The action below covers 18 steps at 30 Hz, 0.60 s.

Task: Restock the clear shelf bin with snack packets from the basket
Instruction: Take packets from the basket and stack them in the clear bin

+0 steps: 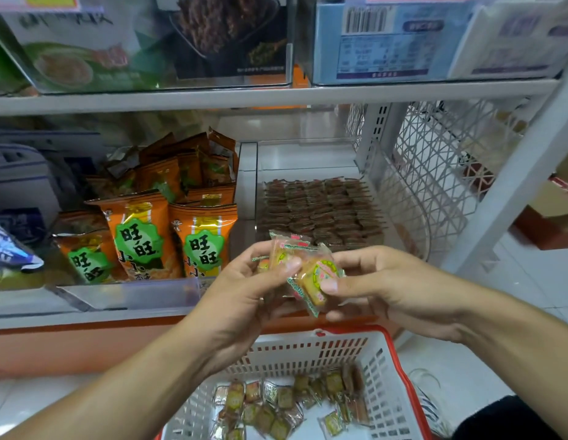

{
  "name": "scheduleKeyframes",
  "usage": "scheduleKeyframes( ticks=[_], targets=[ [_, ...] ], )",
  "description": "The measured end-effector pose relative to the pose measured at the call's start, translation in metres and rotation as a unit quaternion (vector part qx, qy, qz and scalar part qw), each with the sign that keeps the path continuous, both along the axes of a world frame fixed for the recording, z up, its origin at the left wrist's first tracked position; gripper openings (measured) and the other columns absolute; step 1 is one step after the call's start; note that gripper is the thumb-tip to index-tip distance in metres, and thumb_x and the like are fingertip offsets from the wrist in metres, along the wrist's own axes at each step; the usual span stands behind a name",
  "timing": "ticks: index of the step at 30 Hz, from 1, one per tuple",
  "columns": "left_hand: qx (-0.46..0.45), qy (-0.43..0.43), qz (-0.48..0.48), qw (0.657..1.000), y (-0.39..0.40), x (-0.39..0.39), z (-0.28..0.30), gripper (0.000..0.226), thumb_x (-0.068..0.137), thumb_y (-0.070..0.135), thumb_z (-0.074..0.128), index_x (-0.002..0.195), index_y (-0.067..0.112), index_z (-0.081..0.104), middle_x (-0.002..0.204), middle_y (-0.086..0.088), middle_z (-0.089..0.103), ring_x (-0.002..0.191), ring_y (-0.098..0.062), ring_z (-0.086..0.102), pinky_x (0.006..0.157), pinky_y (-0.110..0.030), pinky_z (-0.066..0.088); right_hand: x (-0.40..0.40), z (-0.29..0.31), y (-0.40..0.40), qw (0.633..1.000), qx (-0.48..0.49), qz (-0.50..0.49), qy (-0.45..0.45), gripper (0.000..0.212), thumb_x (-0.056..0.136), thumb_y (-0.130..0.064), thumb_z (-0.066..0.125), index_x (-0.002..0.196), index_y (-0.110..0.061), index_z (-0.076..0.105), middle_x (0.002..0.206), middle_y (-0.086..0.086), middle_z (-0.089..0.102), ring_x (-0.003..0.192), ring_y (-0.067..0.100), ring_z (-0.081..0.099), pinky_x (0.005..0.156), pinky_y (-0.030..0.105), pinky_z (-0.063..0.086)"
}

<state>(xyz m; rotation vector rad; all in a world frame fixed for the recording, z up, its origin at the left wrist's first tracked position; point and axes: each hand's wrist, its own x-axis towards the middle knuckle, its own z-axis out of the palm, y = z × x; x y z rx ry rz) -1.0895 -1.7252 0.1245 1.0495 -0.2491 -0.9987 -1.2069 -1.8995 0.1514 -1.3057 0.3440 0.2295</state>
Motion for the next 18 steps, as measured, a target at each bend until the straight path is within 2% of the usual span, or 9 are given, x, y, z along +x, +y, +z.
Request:
scheduleKeyframes(
  ticks=[4,7,9,11,12,14,15,16,18],
  targets=[
    [0.007,0.001,0.025,1.000,-0.002,-0.002,0.005,0.021,0.071,0.022,0.080,0.091,0.017,0.076,0.094,-0.014,0.077,0.072,-0.022,0.076,0.058,-0.031,0.062,-0.002,0.001,0.000,1.000,-0.017,-0.008,-0.024,0.040,0.082,-0.011,0.075,0.121,-0.005,0.069,0.118,0.020,0.072,0.098,0.022,0.071,0.072,0.027,0.060],
    [0.012,0.012,0.042,0.999,-0.001,0.000,0.006,0.014,0.066,0.027,0.081,0.078,0.022,0.076,0.089,-0.010,0.076,0.074,-0.022,0.076,0.060,-0.033,0.063,-0.002,0.005,-0.005,0.998,-0.025,-0.041,-0.051,0.042,0.077,-0.016,0.078,0.118,-0.010,0.071,0.119,0.019,0.072,0.096,0.025,0.070,0.072,0.028,0.059],
    [0.017,0.008,0.040,0.999,0.000,0.000,0.006,0.022,0.065,0.030,0.081,0.083,0.020,0.076,0.092,-0.010,0.076,0.077,-0.022,0.076,0.064,-0.036,0.064,-0.002,0.004,-0.004,0.995,-0.035,-0.066,-0.064,0.039,0.076,-0.020,0.078,0.113,-0.012,0.073,0.116,0.021,0.072,0.093,0.026,0.070,0.072,0.028,0.059],
    [0.034,0.012,0.032,0.999,0.000,0.000,0.005,0.040,0.071,0.034,0.079,0.103,0.012,0.074,0.101,-0.016,0.077,0.083,-0.023,0.077,0.065,-0.036,0.064,-0.001,0.001,0.000,0.978,-0.128,-0.105,-0.131,0.034,0.075,-0.022,0.080,0.108,-0.015,0.074,0.109,0.014,0.075,0.093,0.023,0.071,0.072,0.028,0.060],
    [0.048,0.024,0.030,0.998,0.000,0.000,0.005,0.049,0.075,0.036,0.077,0.113,0.006,0.071,0.107,-0.020,0.076,0.087,-0.025,0.076,0.065,-0.036,0.064,-0.002,0.000,0.000,0.947,-0.224,-0.128,-0.190,0.033,0.075,-0.021,0.082,0.107,-0.018,0.073,0.106,0.009,0.075,0.095,0.020,0.071,0.074,0.028,0.060],
    [0.063,0.057,0.024,0.996,0.001,0.000,0.005,0.056,0.079,0.040,0.076,0.122,0.004,0.069,0.111,-0.020,0.075,0.089,-0.025,0.076,0.062,-0.033,0.063,-0.002,-0.001,0.000,0.833,-0.440,-0.125,-0.311,0.035,0.078,-0.010,0.084,0.108,-0.024,0.071,0.108,-0.003,0.071,0.101,0.014,0.070,0.081,0.026,0.057],
    [0.063,0.072,0.014,0.995,0.002,0.001,0.006,0.055,0.078,0.042,0.076,0.120,0.006,0.072,0.110,-0.019,0.076,0.087,-0.023,0.077,0.060,-0.032,0.063,-0.002,-0.002,0.000,0.774,-0.514,-0.102,-0.355,0.040,0.079,-0.001,0.082,0.110,-0.024,0.072,0.112,-0.004,0.068,0.105,0.013,0.068,0.084,0.026,0.055],
    [0.059,0.081,0.001,0.995,0.003,0.002,0.007,0.052,0.076,0.044,0.077,0.115,0.009,0.076,0.108,-0.017,0.077,0.085,-0.022,0.077,0.059,-0.031,0.063,-0.003,-0.005,-0.002,0.731,-0.560,-0.081,-0.381,0.042,0.079,0.004,0.080,0.112,-0.021,0.073,0.115,-0.003,0.065,0.108,0.012,0.065,0.087,0.025,0.054],
    [0.050,0.083,-0.023,0.995,0.003,0.002,0.009,0.048,0.072,0.045,0.080,0.108,0.013,0.080,0.111,-0.016,0.077,0.087,-0.021,0.077,0.061,-0.030,0.064,-0.004,-0.008,-0.003,0.682,-0.610,-0.058,-0.398,0.039,0.084,0.003,0.076,0.118,-0.017,0.074,0.119,0.000,0.064,0.109,0.010,0.064,0.090,0.026,0.053]
  ],
)
